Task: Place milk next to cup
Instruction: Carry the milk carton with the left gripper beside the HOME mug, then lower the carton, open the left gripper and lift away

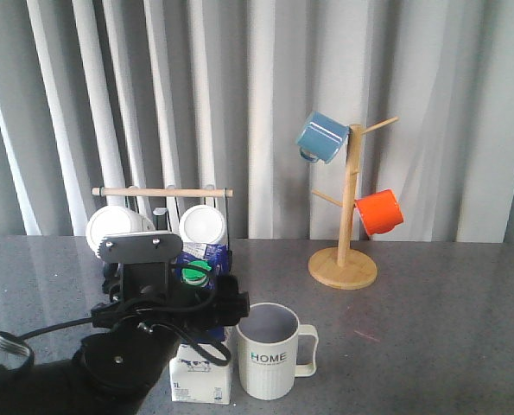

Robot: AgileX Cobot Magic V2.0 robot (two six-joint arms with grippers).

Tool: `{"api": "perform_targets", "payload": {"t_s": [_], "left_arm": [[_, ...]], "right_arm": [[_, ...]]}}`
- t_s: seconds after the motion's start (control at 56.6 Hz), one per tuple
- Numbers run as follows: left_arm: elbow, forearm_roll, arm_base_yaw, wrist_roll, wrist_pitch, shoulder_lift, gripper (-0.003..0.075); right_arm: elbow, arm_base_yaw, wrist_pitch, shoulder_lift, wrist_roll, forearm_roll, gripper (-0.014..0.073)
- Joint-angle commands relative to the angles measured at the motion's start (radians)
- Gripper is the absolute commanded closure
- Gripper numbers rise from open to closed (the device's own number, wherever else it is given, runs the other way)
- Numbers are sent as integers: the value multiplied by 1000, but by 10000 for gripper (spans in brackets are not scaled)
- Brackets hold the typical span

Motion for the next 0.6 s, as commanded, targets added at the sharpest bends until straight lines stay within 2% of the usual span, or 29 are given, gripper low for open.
{"api": "perform_targets", "payload": {"t_s": [0.0, 0.194, 0.318, 0.388, 0.459, 0.494, 0.53, 0.583], "left_arm": [[-27, 30, -4, 7, -37, -105, 4], [-28, 60, -4, 3, -72, -249, 50], [-28, 82, -4, 3, -64, -332, 141], [-28, 81, -4, 5, -51, -358, 251], [-27, 82, -4, 21, -31, -372, 468], [-27, 82, -4, 35, -19, -372, 621], [-27, 84, -4, 37, -19, -372, 728], [-27, 79, -4, 37, -29, -372, 729]], "right_arm": [[-31, -8, -69, -8, -2, -7, 603], [-31, -8, -69, -8, -2, -7, 603], [-31, -8, -69, -8, -2, -7, 603], [-31, -8, -69, -8, -2, -7, 603], [-31, -8, -69, -8, -2, -7, 603], [-31, -8, -69, -8, -2, -7, 603], [-31, -8, -69, -8, -2, -7, 603], [-31, -8, -69, -8, -2, -7, 603]]}}
